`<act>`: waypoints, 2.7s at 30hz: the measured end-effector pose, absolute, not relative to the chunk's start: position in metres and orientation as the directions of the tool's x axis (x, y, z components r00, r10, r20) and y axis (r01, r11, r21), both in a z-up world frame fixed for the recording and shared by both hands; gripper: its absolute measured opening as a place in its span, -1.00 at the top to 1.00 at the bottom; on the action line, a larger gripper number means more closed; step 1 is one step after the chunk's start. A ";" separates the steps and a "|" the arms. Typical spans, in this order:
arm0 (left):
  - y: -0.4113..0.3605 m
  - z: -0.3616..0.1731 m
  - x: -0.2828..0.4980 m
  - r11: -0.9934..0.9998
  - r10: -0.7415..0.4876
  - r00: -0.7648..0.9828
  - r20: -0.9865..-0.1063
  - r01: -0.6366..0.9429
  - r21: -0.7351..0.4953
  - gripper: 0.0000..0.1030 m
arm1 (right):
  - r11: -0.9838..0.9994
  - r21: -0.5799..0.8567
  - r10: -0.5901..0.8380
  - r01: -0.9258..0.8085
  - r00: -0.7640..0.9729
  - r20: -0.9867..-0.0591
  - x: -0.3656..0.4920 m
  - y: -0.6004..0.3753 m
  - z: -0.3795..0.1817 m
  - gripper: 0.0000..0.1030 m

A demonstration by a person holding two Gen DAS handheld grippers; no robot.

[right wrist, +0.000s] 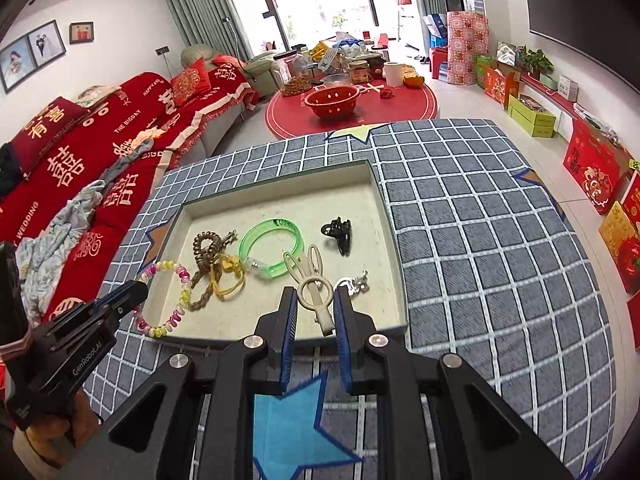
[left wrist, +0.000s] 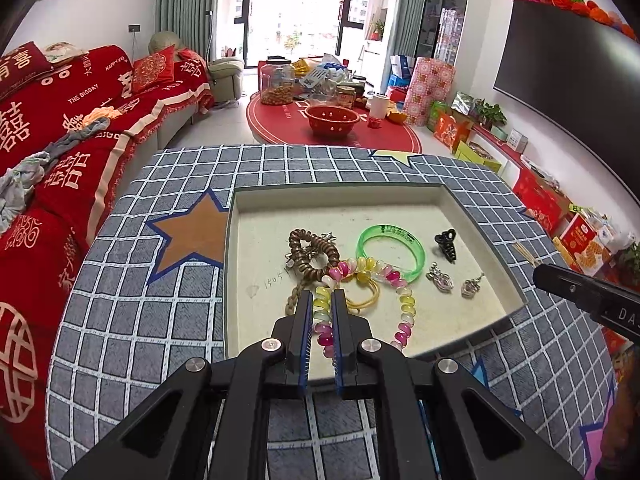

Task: Organize jewelry

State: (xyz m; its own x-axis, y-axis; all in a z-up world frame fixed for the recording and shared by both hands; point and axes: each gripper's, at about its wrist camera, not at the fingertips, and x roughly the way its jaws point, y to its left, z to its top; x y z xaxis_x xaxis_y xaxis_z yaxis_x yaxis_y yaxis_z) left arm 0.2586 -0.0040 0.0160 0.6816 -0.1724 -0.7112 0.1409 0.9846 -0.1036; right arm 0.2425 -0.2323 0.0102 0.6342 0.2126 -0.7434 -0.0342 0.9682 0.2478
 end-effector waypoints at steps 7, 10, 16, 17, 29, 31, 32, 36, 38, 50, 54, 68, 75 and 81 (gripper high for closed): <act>-0.007 0.006 0.281 0.990 -0.131 0.676 -0.725 0.122 -0.065 0.58 | 0.972 0.229 0.205 -0.042 0.618 -0.759 0.275 -0.225 0.000 0.61; -0.007 -0.001 0.289 0.991 -0.125 0.666 -0.735 0.117 -0.063 0.57 | 0.974 0.224 0.203 -0.043 0.611 -0.765 0.284 -0.223 -0.004 0.61; -0.012 -0.015 0.299 0.992 -0.113 0.644 -0.757 0.116 -0.049 0.58 | 0.973 0.228 0.204 -0.036 0.591 -0.780 0.300 -0.226 -0.017 0.61; -0.012 -0.016 0.300 0.992 -0.111 0.641 -0.759 0.116 -0.047 0.58 | 0.972 0.232 0.206 -0.031 0.587 -0.783 0.303 -0.226 -0.019 0.61; -0.018 -0.034 0.308 0.994 -0.068 0.611 -0.789 0.107 -0.003 0.57 | 0.976 0.219 0.192 -0.015 0.537 -0.821 0.319 -0.222 -0.047 0.61; -0.019 -0.036 0.309 0.994 -0.062 0.608 -0.792 0.105 0.003 0.57 | 0.976 0.218 0.190 -0.009 0.531 -0.826 0.320 -0.221 -0.052 0.61; -0.020 -0.037 0.309 0.995 -0.056 0.608 -0.792 0.104 0.009 0.57 | 0.976 0.218 0.188 -0.006 0.529 -0.827 0.320 -0.221 -0.053 0.61; -0.022 -0.038 0.308 0.994 -0.043 0.610 -0.791 0.108 0.029 0.57 | 0.976 0.216 0.183 0.004 0.519 -0.835 0.320 -0.223 -0.058 0.60; -0.023 -0.038 0.308 0.994 -0.040 0.608 -0.793 0.108 0.032 0.57 | 0.976 0.219 0.184 0.009 0.513 -0.839 0.320 -0.223 -0.061 0.59; -0.026 -0.031 0.304 0.994 -0.030 0.619 -0.785 0.098 0.040 0.57 | 0.969 0.245 0.206 0.005 0.527 -0.824 0.319 -0.224 -0.056 -0.26; -0.025 -0.026 0.302 0.994 -0.014 0.633 -0.774 0.090 0.055 0.57 | 0.964 0.266 0.221 0.005 0.540 -0.812 0.315 -0.227 -0.049 -0.27; -0.026 -0.021 0.301 0.994 -0.006 0.639 -0.769 0.085 0.062 0.57 | 0.956 0.294 0.236 0.006 0.581 -0.779 0.302 -0.232 -0.028 -0.30; -0.024 -0.017 0.302 0.995 -0.010 0.648 -0.762 0.082 0.057 0.57 | 0.956 0.294 0.239 0.002 0.578 -0.780 0.301 -0.231 -0.027 -0.30; -0.023 -0.017 0.303 0.995 0.008 0.652 -0.758 0.067 0.068 0.01 | 0.959 0.285 0.231 0.001 0.580 -0.781 0.298 -0.230 -0.025 -0.30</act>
